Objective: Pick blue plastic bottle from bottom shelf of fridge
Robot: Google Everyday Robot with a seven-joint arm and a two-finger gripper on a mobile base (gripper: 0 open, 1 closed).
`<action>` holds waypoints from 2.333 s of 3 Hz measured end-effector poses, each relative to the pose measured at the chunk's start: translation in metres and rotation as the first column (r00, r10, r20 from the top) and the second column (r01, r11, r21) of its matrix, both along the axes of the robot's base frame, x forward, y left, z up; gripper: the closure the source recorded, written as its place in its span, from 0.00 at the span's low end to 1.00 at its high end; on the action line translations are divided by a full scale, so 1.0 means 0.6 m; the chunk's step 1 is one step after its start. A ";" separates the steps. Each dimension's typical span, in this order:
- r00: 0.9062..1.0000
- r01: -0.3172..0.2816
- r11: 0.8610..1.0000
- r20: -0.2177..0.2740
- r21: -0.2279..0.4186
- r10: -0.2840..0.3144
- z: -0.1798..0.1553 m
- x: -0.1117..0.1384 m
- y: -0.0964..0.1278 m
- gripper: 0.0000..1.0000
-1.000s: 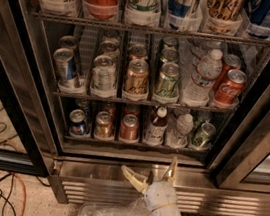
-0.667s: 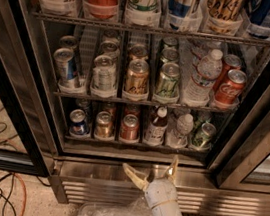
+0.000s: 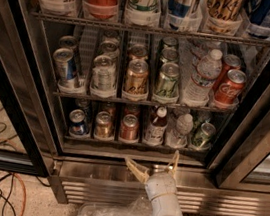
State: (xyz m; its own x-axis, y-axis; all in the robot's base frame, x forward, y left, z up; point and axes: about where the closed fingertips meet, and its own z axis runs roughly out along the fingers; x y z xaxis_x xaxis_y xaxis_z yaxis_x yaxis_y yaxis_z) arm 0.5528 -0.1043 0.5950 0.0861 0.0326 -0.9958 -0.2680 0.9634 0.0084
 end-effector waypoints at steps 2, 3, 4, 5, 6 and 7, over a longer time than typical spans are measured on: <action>0.998 0.064 0.997 0.021 0.039 -0.065 -0.004 0.054 0.019 0.00; 0.998 0.064 0.997 0.021 0.039 -0.065 -0.004 0.054 0.019 0.18; 0.997 0.068 0.997 0.025 0.036 -0.069 -0.003 0.058 0.020 0.21; 0.997 0.076 0.996 0.029 0.034 -0.077 -0.003 0.066 0.018 0.22; 0.996 0.084 0.996 0.033 0.034 -0.085 -0.002 0.076 0.017 0.30; 0.995 0.096 0.995 0.038 0.035 -0.098 0.000 0.086 0.012 0.31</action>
Offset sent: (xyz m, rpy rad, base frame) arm 0.0377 -0.0062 0.0007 0.0588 -0.0143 -0.0958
